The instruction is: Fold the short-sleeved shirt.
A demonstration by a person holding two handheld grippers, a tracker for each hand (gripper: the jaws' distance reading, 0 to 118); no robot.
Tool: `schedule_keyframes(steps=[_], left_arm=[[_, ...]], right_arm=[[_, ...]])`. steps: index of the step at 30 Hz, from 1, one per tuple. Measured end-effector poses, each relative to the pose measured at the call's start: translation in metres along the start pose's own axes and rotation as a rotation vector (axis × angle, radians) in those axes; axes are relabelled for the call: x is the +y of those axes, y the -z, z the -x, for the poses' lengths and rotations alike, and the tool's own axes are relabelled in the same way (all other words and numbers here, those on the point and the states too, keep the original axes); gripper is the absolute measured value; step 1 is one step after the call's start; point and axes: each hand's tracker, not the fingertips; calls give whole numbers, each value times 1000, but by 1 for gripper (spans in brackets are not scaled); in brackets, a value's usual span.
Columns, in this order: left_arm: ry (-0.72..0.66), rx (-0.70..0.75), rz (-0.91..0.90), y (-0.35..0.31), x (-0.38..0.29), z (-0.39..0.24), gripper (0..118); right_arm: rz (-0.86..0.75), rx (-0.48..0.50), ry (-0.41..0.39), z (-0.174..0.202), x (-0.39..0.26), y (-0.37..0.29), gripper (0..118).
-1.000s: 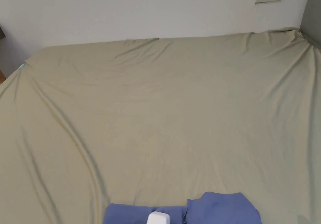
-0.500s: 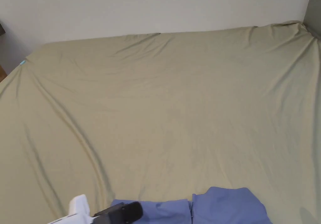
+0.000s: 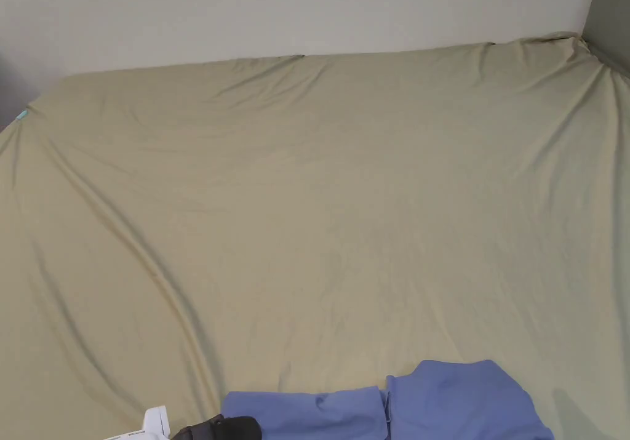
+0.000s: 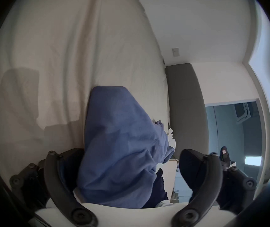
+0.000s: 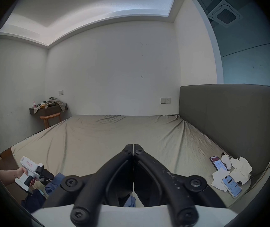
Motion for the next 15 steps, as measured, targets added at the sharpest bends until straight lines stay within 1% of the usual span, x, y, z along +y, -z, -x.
schedule_keyframes(steps=[1, 2, 3, 4, 5, 6, 8, 9, 11, 12, 13, 15], left_arm=[[7, -23, 17, -6, 2, 0, 46], [11, -9, 23, -9, 4, 1, 7], [3, 61, 20, -8, 6, -1, 7], [-52, 148, -13, -7, 6, 2, 7], [-91, 157, 29, -6, 9, 7, 6], [-68, 132, 25, -9, 6, 10, 6], [-71, 97, 6, -18, 1, 8, 5], [-77, 66, -32, -26, 0, 5, 5], [-83, 54, -69, -51, 3, 9, 4], [-62, 60, -99, -66, 3, 7, 4], [-41, 106, -145, -85, 5, 5, 4], [-49, 198, -206, -125, 11, 10, 4]], right_arm=[[-3, 4, -2, 1, 1, 1, 1], [-3, 6, -7, 3, 1, 1, 1], [-1, 8, -13, 4, 1, 2, 1], [1, 11, -18, 9, 3, 5, 1], [3, 16, -21, 10, 3, 6, 1], [4, 22, -21, 12, 3, 8, 1], [4, 32, -27, 18, 4, 10, 1], [5, 37, -33, 20, 6, 11, 1], [2, 49, -43, 22, 7, 13, 1], [0, 53, -47, 26, 10, 14, 1], [-4, 55, -51, 27, 11, 15, 1], [-17, 63, -46, 26, 12, 15, 1]])
